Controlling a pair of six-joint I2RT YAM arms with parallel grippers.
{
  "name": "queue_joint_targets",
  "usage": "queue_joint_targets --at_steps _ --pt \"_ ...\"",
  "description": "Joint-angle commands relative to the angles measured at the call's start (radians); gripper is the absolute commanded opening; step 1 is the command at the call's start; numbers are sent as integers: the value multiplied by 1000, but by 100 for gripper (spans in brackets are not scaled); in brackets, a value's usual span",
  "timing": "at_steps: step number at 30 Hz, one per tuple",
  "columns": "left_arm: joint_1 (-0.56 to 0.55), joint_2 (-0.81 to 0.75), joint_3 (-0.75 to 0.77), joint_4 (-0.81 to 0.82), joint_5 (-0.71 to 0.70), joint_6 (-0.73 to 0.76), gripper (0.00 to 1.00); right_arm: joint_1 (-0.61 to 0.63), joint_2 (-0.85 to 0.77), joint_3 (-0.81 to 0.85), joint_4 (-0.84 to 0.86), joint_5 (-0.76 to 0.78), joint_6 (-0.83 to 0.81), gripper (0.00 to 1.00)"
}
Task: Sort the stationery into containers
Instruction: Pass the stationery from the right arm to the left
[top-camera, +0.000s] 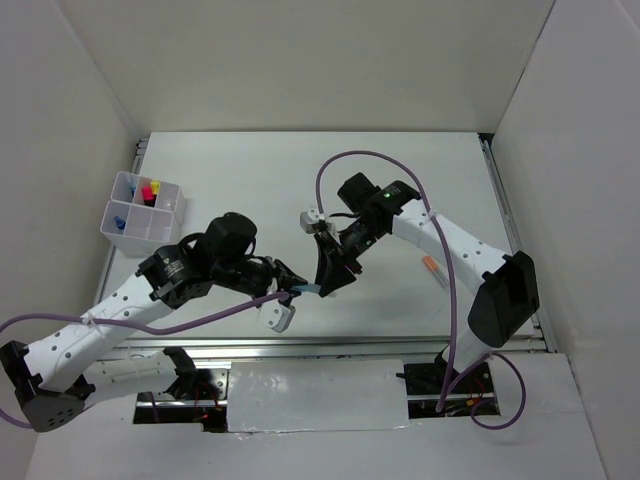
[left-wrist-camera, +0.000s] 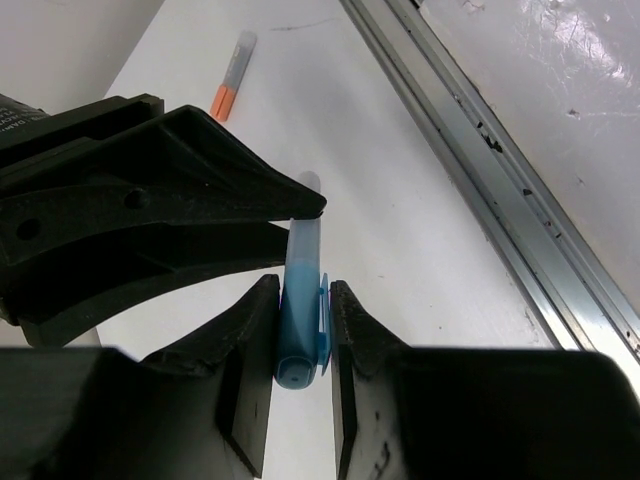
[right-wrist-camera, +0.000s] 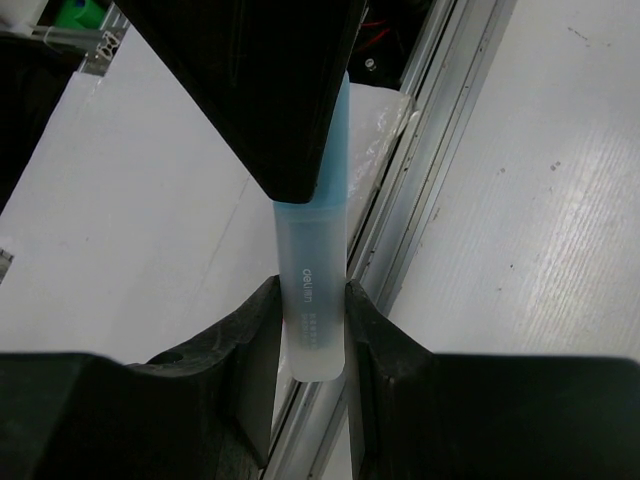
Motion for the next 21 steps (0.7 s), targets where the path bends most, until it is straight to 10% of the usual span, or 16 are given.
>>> queue_joint_targets --at_steps 1,7,14,21 --pt "-20 -11 -12 22 -10 -30 28 15 -11 56 -21 -44 -12 9" --pt "-23 -30 -44 56 -39 -61 17 33 -37 42 6 -28 26 12" --pt "-10 -53 -47 73 -76 -171 0 -20 -86 3 127 8 195 76" --pt "35 -33 -12 50 -210 -436 0 -272 -156 21 286 100 336 80"
